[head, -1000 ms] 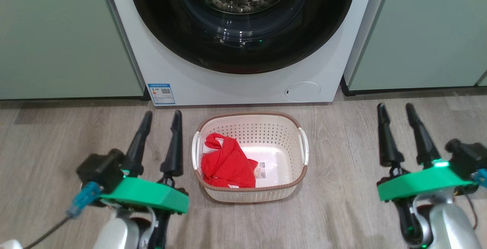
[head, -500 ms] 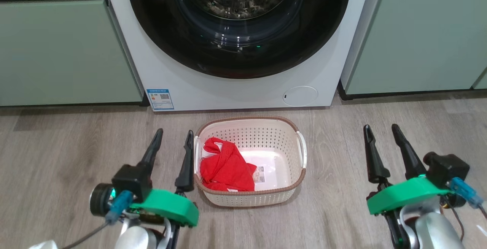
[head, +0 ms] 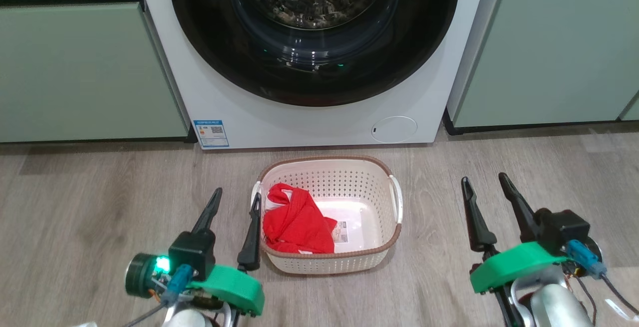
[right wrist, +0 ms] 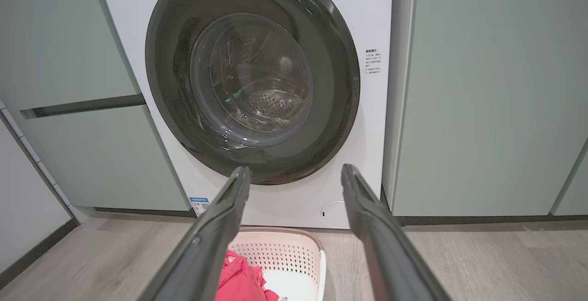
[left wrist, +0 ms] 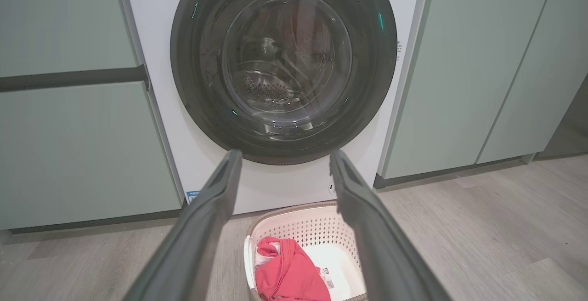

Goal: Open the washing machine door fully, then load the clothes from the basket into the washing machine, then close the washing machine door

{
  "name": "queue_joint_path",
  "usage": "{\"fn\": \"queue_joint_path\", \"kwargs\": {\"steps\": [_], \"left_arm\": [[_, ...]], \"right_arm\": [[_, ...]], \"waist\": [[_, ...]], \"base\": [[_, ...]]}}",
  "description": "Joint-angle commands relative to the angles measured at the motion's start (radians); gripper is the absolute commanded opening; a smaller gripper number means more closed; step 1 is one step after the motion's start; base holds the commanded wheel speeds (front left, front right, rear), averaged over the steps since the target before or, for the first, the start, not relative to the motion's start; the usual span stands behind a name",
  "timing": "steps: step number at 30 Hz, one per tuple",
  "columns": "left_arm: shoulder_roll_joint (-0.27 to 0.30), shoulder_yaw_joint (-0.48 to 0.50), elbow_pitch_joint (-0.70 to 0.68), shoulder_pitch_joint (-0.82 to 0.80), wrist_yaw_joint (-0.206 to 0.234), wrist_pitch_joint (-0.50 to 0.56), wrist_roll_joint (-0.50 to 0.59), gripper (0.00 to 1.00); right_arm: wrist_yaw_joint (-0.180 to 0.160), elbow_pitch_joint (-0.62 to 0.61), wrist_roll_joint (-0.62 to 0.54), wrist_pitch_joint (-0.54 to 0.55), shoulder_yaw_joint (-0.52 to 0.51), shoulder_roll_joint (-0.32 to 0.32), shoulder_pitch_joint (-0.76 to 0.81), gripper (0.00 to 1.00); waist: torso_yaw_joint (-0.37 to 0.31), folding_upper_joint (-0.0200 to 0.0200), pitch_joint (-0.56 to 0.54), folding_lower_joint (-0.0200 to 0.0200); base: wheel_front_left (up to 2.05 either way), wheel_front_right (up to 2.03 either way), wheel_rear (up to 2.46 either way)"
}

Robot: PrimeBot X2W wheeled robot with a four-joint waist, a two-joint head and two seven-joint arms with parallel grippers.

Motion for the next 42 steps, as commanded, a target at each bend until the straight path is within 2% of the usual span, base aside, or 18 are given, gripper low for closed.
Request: {"fn": "queue_joint_path", "kwargs": {"steps": [1,7,13,35,42], "left_arm": [[0.007,0.031,-0.024,-0.037,0.0,-0.021,0.028,1.0],[0.007,0.038,0.005,-0.039,-0.015,-0.021,0.009,1.0],[0.007,0.045,0.023,-0.038,-0.012,-0.021,-0.006,1.0],[0.007,0.064,0.019,-0.036,-0.016,-0.021,-0.035,1.0],[0.007,0.078,0.023,-0.039,-0.03,-0.021,-0.056,1.0]], "right_arm": [[0.0,-0.021,-0.032,-0.019,0.025,-0.004,-0.048,1.0],[0.0,0.009,-0.012,-0.019,0.019,-0.003,-0.054,1.0],[0.0,0.026,0.004,-0.019,0.015,-0.003,-0.062,1.0],[0.0,0.009,0.001,-0.019,0.007,-0.003,-0.062,1.0],[0.0,0.008,-0.001,-0.019,0.006,-0.003,-0.063,1.0]], "waist": [[-0.001,0.0,-0.001,0.0],[-0.003,0.0,-0.004,0.0],[-0.005,0.0,-0.004,0.0],[-0.002,0.0,0.0,0.0],[-0.002,0.0,0.002,0.0]], "base": [[0.0,0.0,0.0],[0.0,0.0,0.0],[0.0,0.0,0.0],[0.0,0.0,0.0],[0.0,0.0,0.0]]}}
